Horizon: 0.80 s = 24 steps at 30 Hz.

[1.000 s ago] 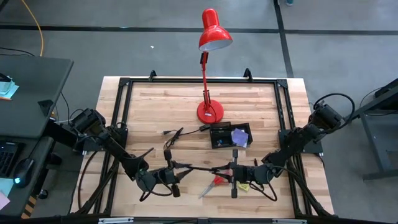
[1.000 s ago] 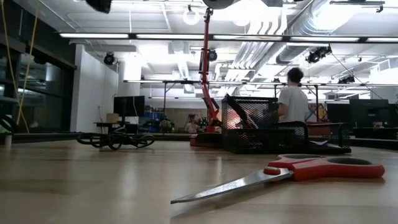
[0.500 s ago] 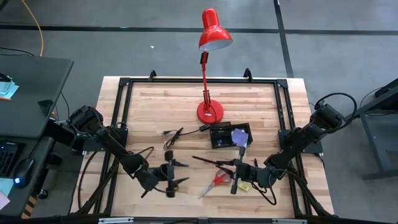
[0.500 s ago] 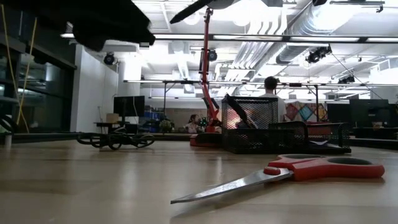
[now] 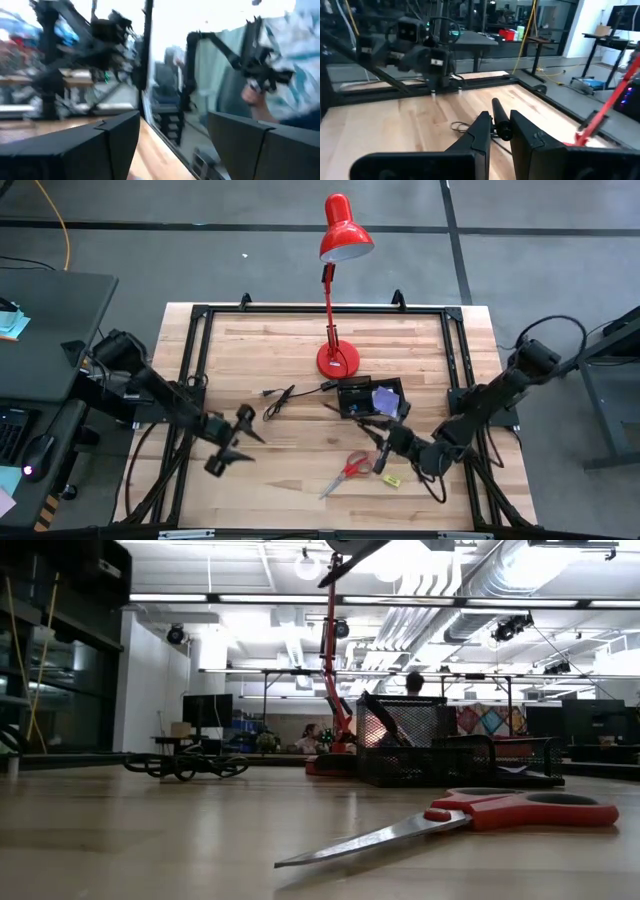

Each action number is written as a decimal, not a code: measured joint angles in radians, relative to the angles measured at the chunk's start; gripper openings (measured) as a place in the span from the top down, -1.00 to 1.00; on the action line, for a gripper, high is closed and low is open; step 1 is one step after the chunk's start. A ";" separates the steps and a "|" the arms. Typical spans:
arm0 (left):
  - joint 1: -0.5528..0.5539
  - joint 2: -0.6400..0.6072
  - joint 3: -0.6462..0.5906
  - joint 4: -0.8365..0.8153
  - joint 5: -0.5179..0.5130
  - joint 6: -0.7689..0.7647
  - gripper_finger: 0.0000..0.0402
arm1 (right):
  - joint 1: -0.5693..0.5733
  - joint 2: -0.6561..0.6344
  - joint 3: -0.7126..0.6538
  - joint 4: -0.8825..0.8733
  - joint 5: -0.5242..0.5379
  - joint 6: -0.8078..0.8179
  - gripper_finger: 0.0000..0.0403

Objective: Pick and place office supplies into organizer
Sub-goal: Put the black pen into the desk organizer

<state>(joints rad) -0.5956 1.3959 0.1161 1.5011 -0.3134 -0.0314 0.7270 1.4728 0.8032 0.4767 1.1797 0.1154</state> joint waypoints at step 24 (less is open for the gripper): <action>0.164 -0.086 -0.044 0.048 0.191 0.026 -0.08 | -0.535 -0.174 0.377 -1.202 -0.562 0.550 0.87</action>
<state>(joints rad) -0.4316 1.3098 0.0719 1.5493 -0.1223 -0.0059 0.1924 1.2988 1.1804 -0.7258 0.6180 0.6659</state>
